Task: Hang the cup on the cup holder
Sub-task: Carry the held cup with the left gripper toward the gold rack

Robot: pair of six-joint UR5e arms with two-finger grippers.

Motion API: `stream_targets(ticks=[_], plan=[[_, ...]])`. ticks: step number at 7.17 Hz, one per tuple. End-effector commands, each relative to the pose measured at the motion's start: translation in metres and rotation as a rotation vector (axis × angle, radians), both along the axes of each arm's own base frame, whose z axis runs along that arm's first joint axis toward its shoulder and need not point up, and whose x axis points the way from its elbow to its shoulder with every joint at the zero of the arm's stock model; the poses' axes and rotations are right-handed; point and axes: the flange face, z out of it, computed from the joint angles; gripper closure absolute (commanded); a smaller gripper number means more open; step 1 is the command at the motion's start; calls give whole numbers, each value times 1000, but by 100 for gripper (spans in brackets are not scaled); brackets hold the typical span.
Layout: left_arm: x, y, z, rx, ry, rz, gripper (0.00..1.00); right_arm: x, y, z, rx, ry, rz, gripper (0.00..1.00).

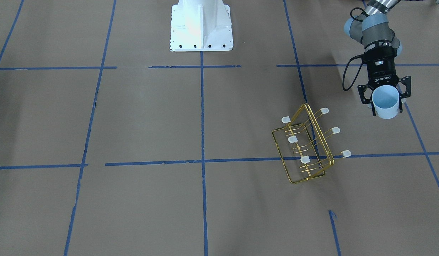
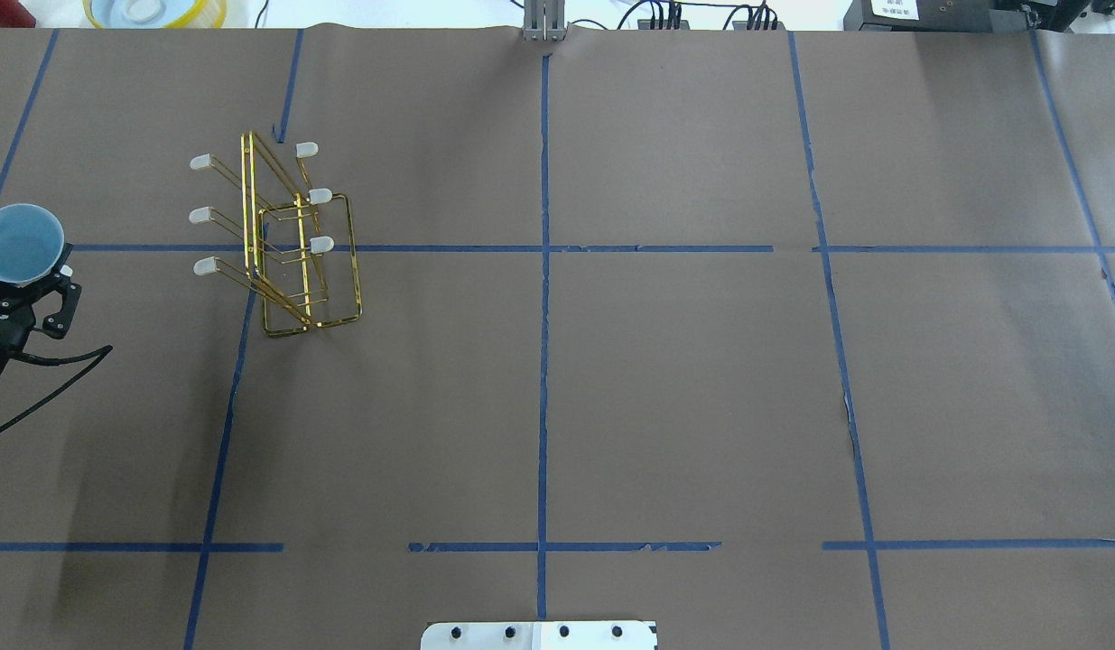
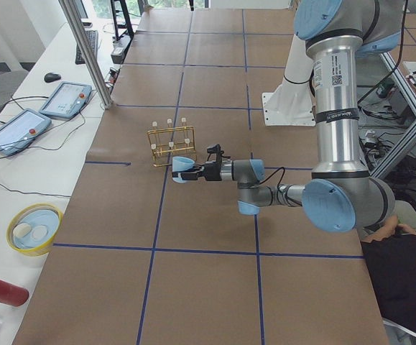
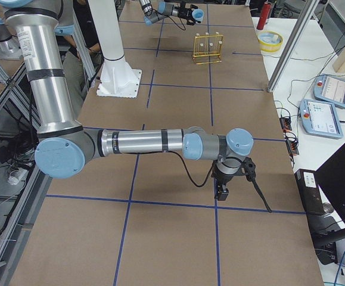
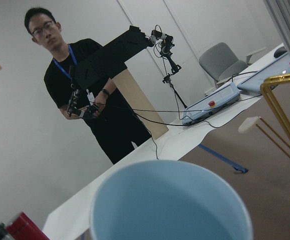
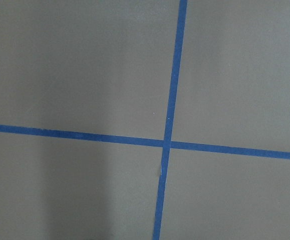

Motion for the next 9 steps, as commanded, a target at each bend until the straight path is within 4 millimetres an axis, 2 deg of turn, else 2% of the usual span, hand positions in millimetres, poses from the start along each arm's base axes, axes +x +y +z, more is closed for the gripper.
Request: stream_targets(ticks=[1, 2, 5, 7, 8, 9], plan=[[-8, 3, -22, 69, -303, 5, 100, 0, 0, 0, 0, 0, 0, 0], [-15, 3, -24, 71, -347, -57, 100, 0, 0, 1, -1, 0, 0, 0], [-15, 2, -32, 78, -399, -110, 100, 0, 0, 0, 0, 0, 0, 0], [-18, 1, -37, 87, -538, -131, 100, 0, 0, 0, 0, 0, 0, 0], [-22, 3, -60, 113, -605, -133, 100, 0, 0, 0, 0, 0, 0, 0], [-24, 3, -68, 121, -698, -142, 100, 0, -1, -1, 2, 0, 0, 0]])
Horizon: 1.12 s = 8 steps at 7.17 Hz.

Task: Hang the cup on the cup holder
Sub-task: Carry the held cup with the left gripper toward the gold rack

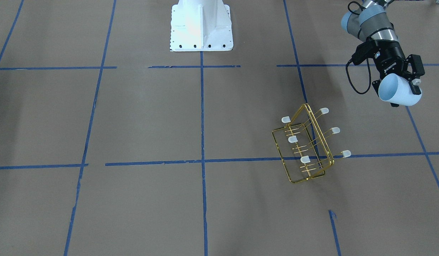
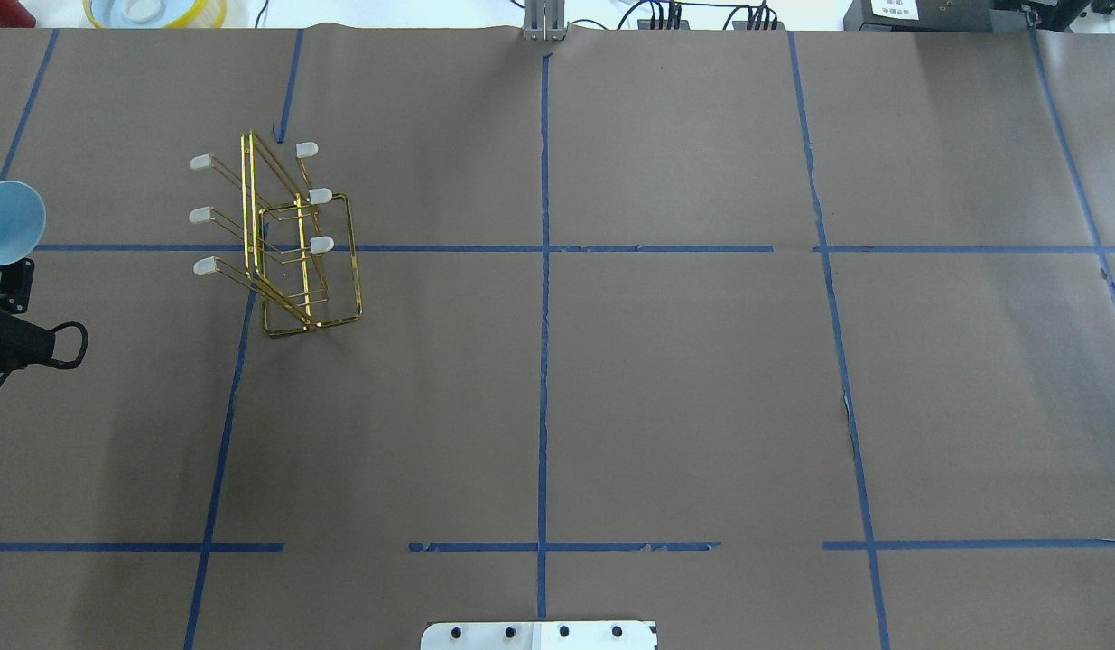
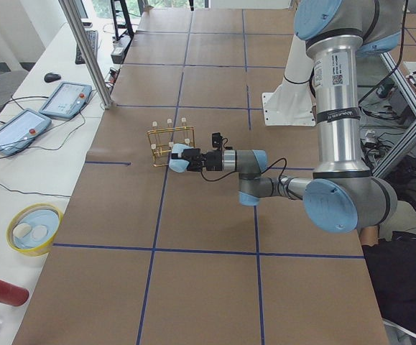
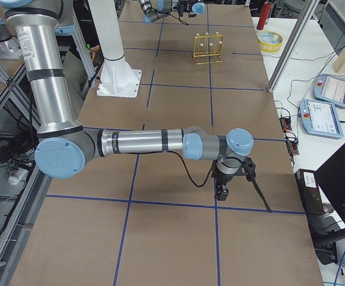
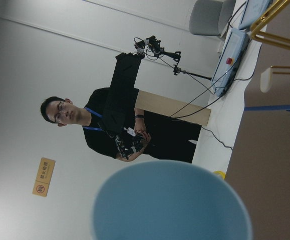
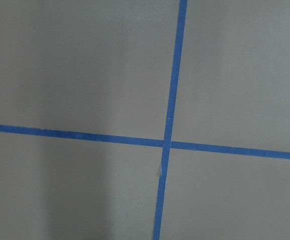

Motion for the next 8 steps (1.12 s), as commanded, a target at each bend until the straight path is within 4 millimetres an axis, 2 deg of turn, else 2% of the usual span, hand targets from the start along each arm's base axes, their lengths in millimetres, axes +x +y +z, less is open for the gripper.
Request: stream_targets(ticks=[1, 2, 3, 6, 8], plan=[[-8, 1, -12, -2, -229, -68, 100, 0, 0, 0, 0, 0, 0, 0], [-8, 1, -13, -11, -437, -66, 100, 0, 0, 0, 0, 0, 0, 0], [-1, -2, -24, -18, -700, -77, 100, 0, 0, 0, 0, 0, 0, 0], [15, -11, -42, -96, -1088, -179, 100, 0, 0, 0, 0, 0, 0, 0], [46, -27, -48, -163, -1296, -222, 100, 0, 0, 0, 0, 0, 0, 0]])
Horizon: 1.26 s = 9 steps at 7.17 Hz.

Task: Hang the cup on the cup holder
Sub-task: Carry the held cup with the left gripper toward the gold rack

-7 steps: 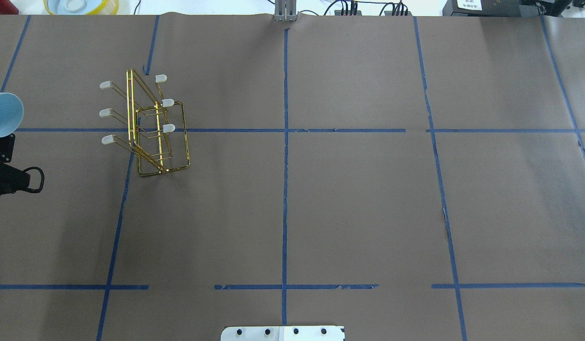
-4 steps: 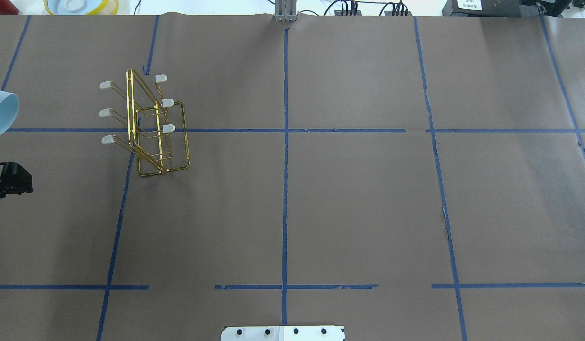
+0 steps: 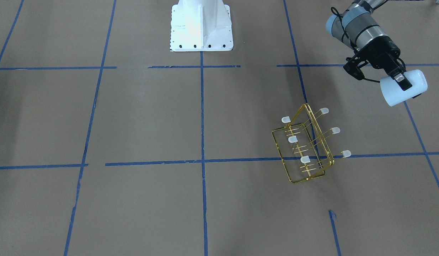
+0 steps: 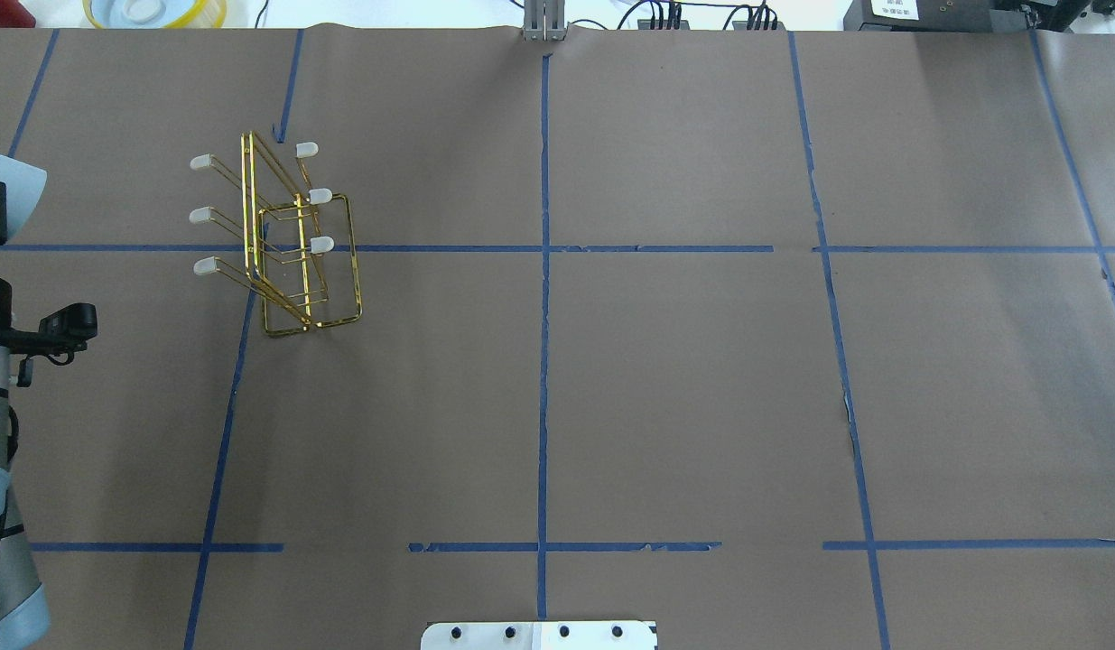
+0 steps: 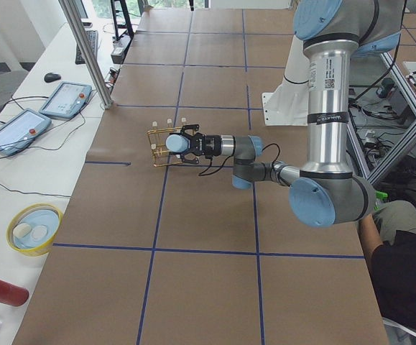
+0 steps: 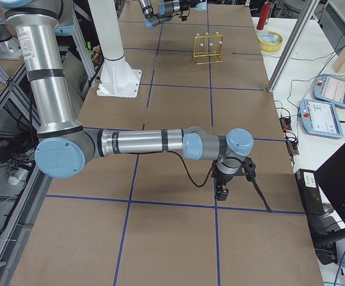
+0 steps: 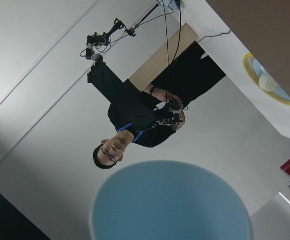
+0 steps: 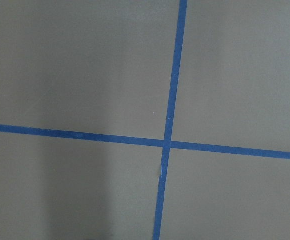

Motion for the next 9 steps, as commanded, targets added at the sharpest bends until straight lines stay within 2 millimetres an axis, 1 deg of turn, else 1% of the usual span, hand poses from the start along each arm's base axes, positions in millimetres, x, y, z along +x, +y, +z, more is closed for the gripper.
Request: stream_targets(ticks=[1, 2, 3, 4, 5, 6, 7, 9], plan=[[36, -14, -7, -48, -185, -27, 100, 0, 0, 0, 0, 0, 0, 0], [43, -13, -1, -61, -202, -51, 100, 0, 0, 1, -1, 0, 0, 0], [58, 0, 9, -76, -222, -61, 100, 0, 0, 0, 0, 0, 0, 0], [75, 14, 9, -81, -230, -56, 100, 0, 0, 0, 0, 0, 0, 0], [94, 17, -10, -91, -264, -61, 100, 0, 0, 0, 0, 0, 0, 0], [111, 25, -21, -95, -274, -53, 100, 0, 0, 0, 0, 0, 0, 0], [122, 32, -24, -93, -272, -38, 100, 0, 0, 0, 0, 0, 0, 0], [144, 27, -31, -90, -266, -33, 100, 0, 0, 0, 0, 0, 0, 0]])
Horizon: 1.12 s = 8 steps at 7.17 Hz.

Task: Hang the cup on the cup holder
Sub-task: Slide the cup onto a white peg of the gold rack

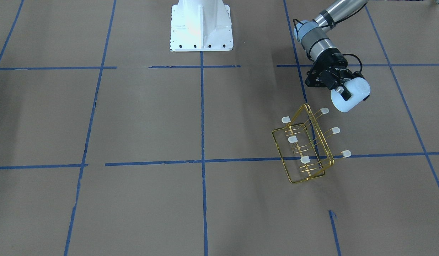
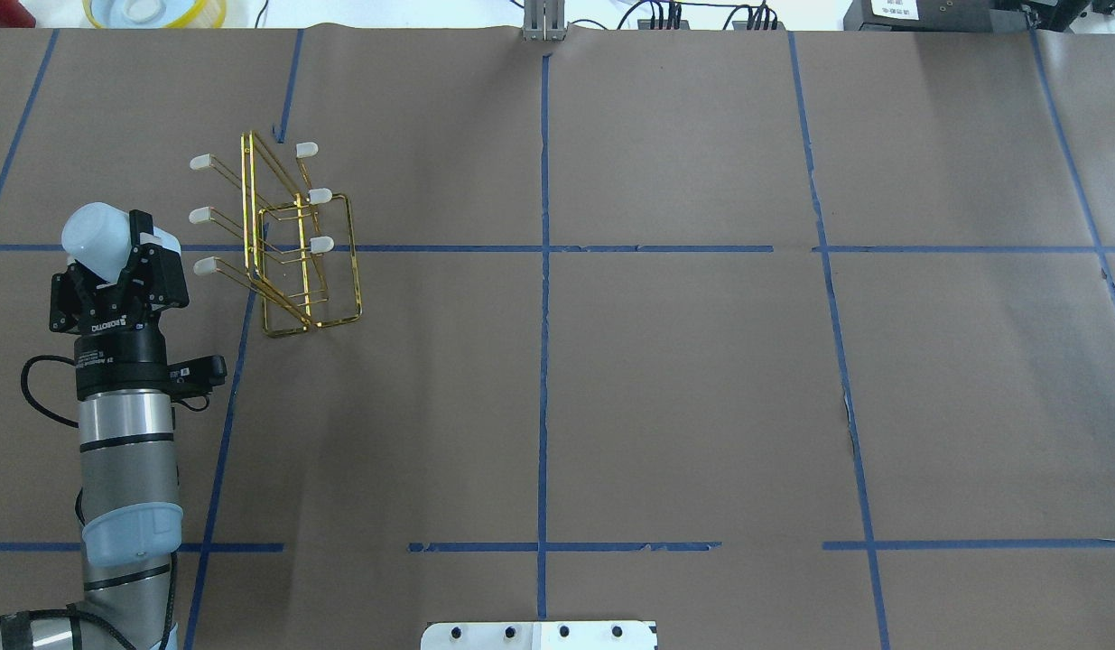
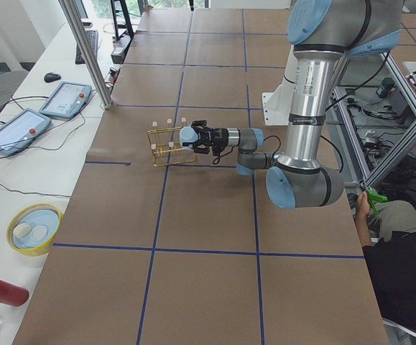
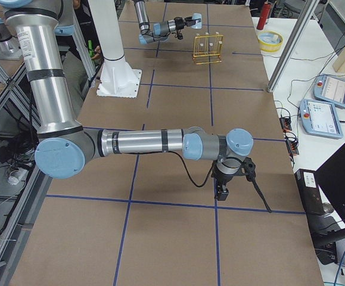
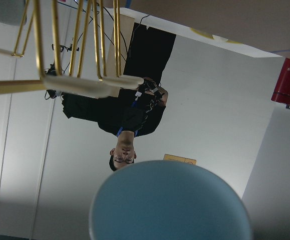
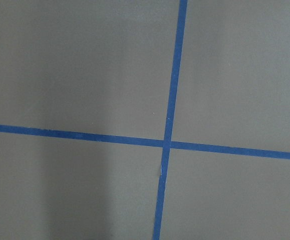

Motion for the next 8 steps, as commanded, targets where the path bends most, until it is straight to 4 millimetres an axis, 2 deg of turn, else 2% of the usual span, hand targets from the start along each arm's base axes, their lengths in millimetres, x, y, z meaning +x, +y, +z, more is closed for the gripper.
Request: stream_targets(ticks=[1, 3, 5, 8], plan=[[22, 3, -2, -2, -5, 16, 100, 0, 0, 0, 0, 0, 0, 0], [28, 13, 1, -6, -8, 18, 100, 0, -1, -1, 2, 0, 0, 0], [27, 11, 0, -2, 3, 22, 100, -1, 0, 0, 0, 0, -2, 0], [14, -5, -2, -2, 1, -16, 100, 0, 0, 0, 0, 0, 0, 0]])
